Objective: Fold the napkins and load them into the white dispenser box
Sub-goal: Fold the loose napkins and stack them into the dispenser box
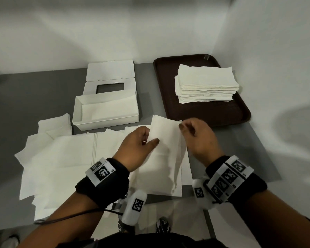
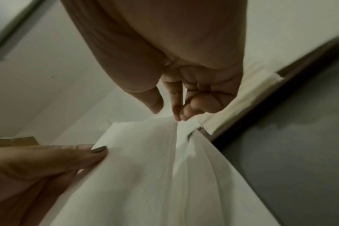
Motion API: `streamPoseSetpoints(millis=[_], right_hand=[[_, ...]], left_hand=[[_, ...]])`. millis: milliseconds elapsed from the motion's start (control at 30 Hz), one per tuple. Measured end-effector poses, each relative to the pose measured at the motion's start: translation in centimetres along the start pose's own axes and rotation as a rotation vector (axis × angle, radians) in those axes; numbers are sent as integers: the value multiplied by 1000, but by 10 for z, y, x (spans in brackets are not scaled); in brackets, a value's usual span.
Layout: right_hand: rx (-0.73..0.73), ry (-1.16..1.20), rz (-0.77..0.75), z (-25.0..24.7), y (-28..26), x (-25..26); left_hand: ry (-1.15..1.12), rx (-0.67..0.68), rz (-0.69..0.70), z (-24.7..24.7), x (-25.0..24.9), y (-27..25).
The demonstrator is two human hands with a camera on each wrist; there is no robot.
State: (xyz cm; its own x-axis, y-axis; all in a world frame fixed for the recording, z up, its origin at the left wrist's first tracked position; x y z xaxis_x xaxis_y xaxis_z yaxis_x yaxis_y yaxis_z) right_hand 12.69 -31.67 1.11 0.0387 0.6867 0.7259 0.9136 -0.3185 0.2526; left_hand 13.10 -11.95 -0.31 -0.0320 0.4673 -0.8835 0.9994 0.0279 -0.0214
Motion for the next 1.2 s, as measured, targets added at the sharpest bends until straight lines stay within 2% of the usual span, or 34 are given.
streamPoseSetpoints(millis=[67,167,233,333,467,600,700,767,867,967,1067,1200], right_hand=[[43,23,-84,-6,16,27],[303,2,-205,3,29,67],[467,1,-218,13,33,83],[577,67,-183,23,38,98],[540,223,-136,35,48,115],[375,346,-95,38,65,121],[270,460,-2,49,74,120],[235,514,74,60,75,119],[254,508,136,82,71,117],[308,555,240,107,66,111],[279,617,353,124,67,103],[219,605,413,137,72,102]], left_hand=[[-34,13,27,-11,-11,2],[-126,30,55,-27,-26,5],[-175,43,80,-38,-33,8],[-187,43,90,-54,-35,13],[-182,20,30,-81,-17,22],[-145,-5,-49,-110,16,31],[-82,-91,-96,-139,41,40],[-213,-154,-145,-153,49,45],[-386,-288,-172,-175,52,58],[-399,-400,-142,-197,57,77],[-323,-423,-93,-211,64,96],[-179,-441,-86,-216,82,117]])
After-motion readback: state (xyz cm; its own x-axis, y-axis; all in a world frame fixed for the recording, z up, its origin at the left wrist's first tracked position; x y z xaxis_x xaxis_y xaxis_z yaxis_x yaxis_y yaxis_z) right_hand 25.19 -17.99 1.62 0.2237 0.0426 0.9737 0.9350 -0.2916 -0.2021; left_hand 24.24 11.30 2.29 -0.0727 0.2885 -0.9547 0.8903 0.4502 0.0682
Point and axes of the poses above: each hand's wrist, its own y-axis towards the middle knuckle, its own z-axis out of the palm, x = y × z, the point moved 7 cm from there along y, towards the middle knuckle, and after that the axes turned 15 degrees about -x, right-handed, at the moved point
